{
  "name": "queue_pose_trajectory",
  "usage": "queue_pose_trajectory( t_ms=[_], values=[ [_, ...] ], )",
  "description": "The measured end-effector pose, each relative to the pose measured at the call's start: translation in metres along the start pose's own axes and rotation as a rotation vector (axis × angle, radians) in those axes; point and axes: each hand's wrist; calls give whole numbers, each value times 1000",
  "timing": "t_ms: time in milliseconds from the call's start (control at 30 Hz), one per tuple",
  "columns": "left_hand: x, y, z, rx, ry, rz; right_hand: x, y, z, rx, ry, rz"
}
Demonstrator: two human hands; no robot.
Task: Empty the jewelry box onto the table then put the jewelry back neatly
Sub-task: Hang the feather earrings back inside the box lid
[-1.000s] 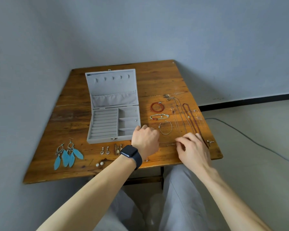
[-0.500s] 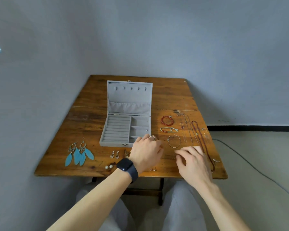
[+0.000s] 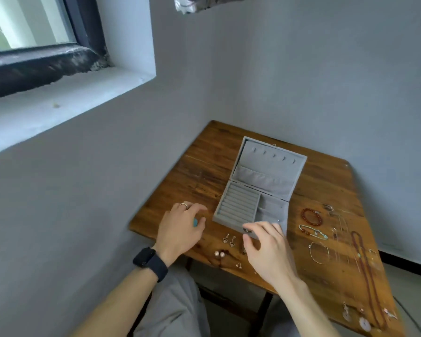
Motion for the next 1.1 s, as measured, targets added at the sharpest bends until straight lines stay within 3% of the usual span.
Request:
queue_pose_trajectory(
  t_ms=[167, 367, 767, 900, 1033, 1100],
  values=[
    [42, -15, -13, 18, -163, -1, 33, 19, -35, 67, -42, -5],
    [65, -17, -36, 50, -226, 7, 60, 43, -80, 122, -85, 18],
    [67, -1, -76, 151, -147, -142, 73, 86, -141, 317, -158, 94],
    [66, 5, -81, 102, -102, -169, 71, 98, -143, 284, -165, 46],
    [67, 4, -81, 95, -101, -92, 69, 101, -141, 256, -165, -31],
    [68, 1, -82, 142, -176, 84, 69, 94, -141, 273, -140, -135]
  ],
)
Point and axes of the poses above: each hand's wrist, its own z-axis away from the middle knuckle, its own y-axis out of the palm, x = y × z, and after that the axes turned 5 degrees about -y, right-handed
